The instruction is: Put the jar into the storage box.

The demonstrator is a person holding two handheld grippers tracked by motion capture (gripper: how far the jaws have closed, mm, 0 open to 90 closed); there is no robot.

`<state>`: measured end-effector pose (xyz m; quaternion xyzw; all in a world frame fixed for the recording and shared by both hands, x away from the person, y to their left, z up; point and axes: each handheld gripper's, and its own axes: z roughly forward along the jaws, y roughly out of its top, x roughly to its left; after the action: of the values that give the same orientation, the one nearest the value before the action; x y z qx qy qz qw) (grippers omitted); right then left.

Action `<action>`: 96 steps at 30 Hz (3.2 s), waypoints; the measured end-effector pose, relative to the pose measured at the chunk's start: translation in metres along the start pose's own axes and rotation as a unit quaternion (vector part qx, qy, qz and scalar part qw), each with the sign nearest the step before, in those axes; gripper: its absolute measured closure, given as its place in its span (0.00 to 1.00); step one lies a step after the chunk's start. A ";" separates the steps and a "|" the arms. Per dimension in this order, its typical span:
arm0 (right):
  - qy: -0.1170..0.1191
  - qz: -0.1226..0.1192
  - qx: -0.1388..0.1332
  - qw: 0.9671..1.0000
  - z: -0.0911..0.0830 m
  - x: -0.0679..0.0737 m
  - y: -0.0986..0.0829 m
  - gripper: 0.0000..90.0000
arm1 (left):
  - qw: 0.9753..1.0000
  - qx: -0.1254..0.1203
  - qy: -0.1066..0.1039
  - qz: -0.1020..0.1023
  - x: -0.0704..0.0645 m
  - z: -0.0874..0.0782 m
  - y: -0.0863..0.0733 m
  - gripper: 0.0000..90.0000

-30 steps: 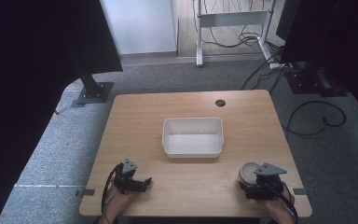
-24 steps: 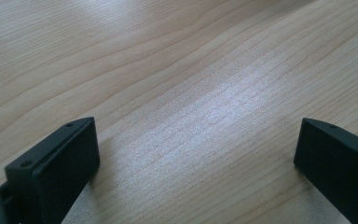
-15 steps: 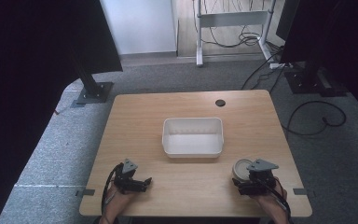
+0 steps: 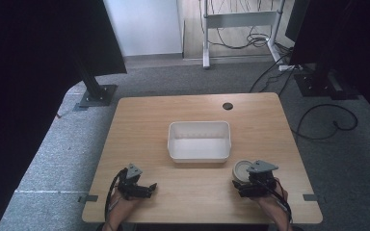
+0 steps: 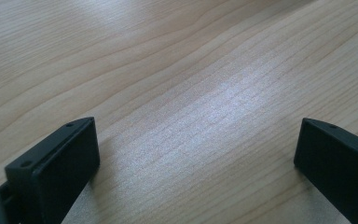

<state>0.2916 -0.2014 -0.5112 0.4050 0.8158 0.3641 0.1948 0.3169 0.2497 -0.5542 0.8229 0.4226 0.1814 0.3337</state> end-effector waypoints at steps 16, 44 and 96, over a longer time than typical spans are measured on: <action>0.012 -0.015 -0.009 1.000 0.016 0.011 0.019 0.10 | 1.000 0.000 0.000 0.001 0.000 0.000 0.000 0.00; 0.033 -0.044 -0.022 0.998 0.045 0.034 0.056 0.10 | 1.000 0.000 0.000 0.000 0.000 0.000 0.000 0.00; 0.029 -0.060 -0.034 0.997 0.097 0.054 0.125 0.10 | 1.000 -0.001 -0.002 0.002 0.000 0.000 0.000 0.00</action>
<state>0.3839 -0.0651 -0.4820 0.3377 0.8311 0.3908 0.2062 0.3170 0.2502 -0.5543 0.8239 0.4202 0.1805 0.3348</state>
